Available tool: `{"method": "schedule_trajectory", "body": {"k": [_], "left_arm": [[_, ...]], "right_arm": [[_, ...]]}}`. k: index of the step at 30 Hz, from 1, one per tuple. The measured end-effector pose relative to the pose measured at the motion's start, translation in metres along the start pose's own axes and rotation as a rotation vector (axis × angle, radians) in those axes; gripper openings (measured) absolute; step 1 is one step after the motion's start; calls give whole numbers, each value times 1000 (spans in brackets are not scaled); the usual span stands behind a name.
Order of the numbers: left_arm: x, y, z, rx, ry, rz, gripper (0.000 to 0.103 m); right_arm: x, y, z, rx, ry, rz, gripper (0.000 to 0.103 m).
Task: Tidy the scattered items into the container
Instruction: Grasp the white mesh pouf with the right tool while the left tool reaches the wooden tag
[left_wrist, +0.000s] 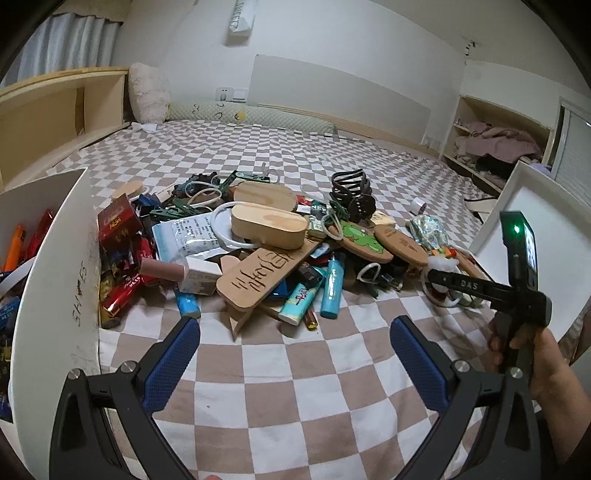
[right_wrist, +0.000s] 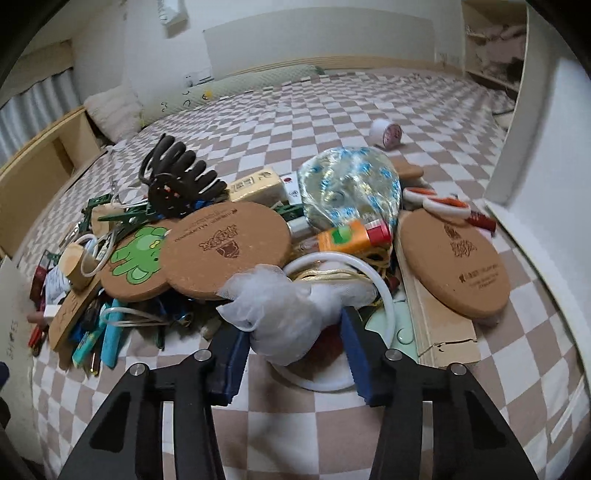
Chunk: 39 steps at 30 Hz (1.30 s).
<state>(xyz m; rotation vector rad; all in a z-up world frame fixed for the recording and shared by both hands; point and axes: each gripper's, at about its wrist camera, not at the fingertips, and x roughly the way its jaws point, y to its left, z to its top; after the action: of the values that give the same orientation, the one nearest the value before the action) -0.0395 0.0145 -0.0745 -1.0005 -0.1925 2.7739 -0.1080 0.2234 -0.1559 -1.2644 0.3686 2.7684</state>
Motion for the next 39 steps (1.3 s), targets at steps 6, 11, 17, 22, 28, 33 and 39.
{"method": "schedule_trajectory", "body": {"k": [6,11,17,22,28,33,39], "left_arm": [[5,8,9,-26,-6,6,95],[13,4,32,-21,-30,34,95],[45,-23,52,135,-20,105,97],[82,-25,78,197,78,143,97],[119,-19,102,264,163,145,97],[134,-24,104,420,187,169,97],[155,-18,93,505,255,159,97]], "right_arm": [[-13,-2,-7,27,-13,57,43],[-32,3,-18,50,-13,130,43],[-50,12,-31,31,14,215,43],[-54,12,-38,29,29,249,43],[-49,8,-37,50,38,271,43],[-46,6,-38,53,50,269,43],[-45,5,-36,57,58,283,43]]}}
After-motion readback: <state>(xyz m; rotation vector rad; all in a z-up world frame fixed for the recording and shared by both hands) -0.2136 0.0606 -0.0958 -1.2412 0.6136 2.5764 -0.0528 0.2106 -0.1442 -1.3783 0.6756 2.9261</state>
